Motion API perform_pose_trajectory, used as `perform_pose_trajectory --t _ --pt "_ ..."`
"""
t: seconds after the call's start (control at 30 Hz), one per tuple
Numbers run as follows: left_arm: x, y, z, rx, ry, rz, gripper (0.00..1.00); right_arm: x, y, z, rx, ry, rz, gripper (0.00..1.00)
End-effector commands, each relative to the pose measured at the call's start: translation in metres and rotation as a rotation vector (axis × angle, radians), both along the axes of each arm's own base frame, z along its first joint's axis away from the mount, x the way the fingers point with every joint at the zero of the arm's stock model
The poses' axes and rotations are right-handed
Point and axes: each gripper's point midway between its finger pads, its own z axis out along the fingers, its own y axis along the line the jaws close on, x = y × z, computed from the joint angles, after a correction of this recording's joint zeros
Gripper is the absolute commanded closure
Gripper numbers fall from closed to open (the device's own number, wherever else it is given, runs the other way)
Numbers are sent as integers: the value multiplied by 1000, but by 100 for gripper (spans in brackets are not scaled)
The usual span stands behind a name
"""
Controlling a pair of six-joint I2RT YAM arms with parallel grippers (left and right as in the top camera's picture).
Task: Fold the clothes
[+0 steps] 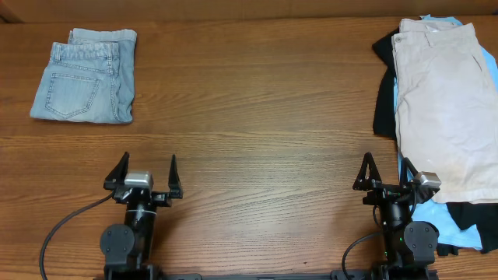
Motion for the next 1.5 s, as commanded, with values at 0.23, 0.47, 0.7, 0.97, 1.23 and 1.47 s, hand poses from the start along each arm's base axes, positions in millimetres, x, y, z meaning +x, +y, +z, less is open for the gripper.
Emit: perform_pose_trajectory --t 0.23,0.47,0.7,0.97,1.23,1.47 --pt "-10 1 -35 -25 117 4 0 0 0 -1 -3 -6 2 0" --pt "-11 1 -28 -22 85 7 0 0 0 -1 -3 -6 2 0" --pt "-11 1 -28 -22 86 7 0 0 0 -1 -3 -6 2 0" --pt "-11 1 -28 -22 86 7 0 0 0 -1 -3 -6 2 0" --pt "-11 1 -28 -23 86 7 0 0 0 -1 -3 -6 2 0" --pt "-11 1 -28 -22 86 7 0 0 0 -1 -3 -6 2 0"
